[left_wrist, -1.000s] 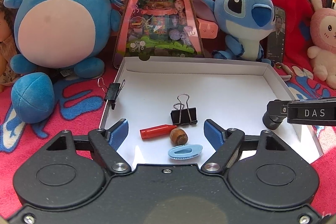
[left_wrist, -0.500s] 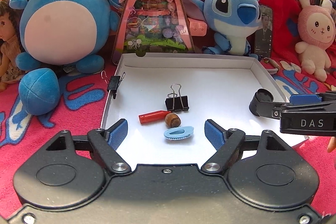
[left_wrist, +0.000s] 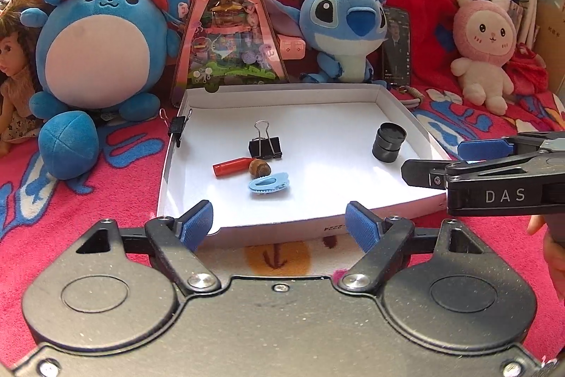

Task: Organize rigid objects
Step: 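Move the left gripper to the red marker on the blanket while the right moves to the blue hair clip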

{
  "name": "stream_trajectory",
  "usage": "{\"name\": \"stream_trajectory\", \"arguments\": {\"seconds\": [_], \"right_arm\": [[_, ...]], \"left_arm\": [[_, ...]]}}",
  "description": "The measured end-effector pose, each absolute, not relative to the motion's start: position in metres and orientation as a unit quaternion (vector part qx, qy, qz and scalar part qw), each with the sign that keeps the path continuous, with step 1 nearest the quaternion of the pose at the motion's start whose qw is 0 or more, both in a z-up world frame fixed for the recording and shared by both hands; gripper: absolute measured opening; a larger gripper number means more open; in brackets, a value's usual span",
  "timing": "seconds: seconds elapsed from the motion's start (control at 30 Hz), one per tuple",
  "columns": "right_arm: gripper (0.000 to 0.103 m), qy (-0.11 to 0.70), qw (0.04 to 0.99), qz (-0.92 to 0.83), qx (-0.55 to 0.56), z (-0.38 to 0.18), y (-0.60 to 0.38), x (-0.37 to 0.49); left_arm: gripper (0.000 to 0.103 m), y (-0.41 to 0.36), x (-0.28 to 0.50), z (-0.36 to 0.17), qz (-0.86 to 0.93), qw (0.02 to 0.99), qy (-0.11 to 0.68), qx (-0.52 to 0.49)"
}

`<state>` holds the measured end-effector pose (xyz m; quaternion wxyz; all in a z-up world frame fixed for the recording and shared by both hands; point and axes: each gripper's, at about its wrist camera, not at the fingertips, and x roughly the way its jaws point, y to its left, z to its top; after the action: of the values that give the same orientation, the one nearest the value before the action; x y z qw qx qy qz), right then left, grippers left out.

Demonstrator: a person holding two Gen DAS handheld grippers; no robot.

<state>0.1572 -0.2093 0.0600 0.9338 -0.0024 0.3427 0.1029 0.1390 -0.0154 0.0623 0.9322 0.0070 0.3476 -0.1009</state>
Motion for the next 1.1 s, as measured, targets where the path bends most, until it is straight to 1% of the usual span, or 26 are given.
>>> {"name": "stream_trajectory", "arguments": {"seconds": [0.33, 0.57, 0.77, 0.93, 1.0, 1.1], "right_arm": [[0.092, 0.319, 0.939, 0.126, -0.002, 0.054, -0.210, 0.111], [0.099, 0.298, 0.945, 0.137, -0.002, 0.038, -0.213, 0.071], [0.103, 0.271, 0.955, 0.115, -0.010, 0.023, -0.218, 0.039], [0.103, 0.244, 0.966, 0.084, -0.025, 0.017, -0.227, 0.019], [0.103, 0.247, 0.965, 0.084, -0.015, 0.015, -0.233, 0.016], [0.103, 0.254, 0.964, 0.080, -0.010, 0.011, -0.238, 0.013]], "left_arm": [[0.082, -0.015, 0.086, 0.049, -0.132, 0.925, 0.357, -0.003], [0.083, -0.010, 0.055, 0.037, -0.145, 0.919, 0.367, -0.007], [0.083, -0.009, 0.037, 0.032, -0.144, 0.921, 0.363, -0.011], [0.083, -0.016, 0.029, 0.027, -0.144, 0.919, 0.365, -0.029], [0.081, -0.023, 0.029, 0.024, -0.149, 0.916, 0.369, -0.041], [0.073, -0.033, 0.032, 0.019, -0.148, 0.914, 0.374, -0.048]]}}
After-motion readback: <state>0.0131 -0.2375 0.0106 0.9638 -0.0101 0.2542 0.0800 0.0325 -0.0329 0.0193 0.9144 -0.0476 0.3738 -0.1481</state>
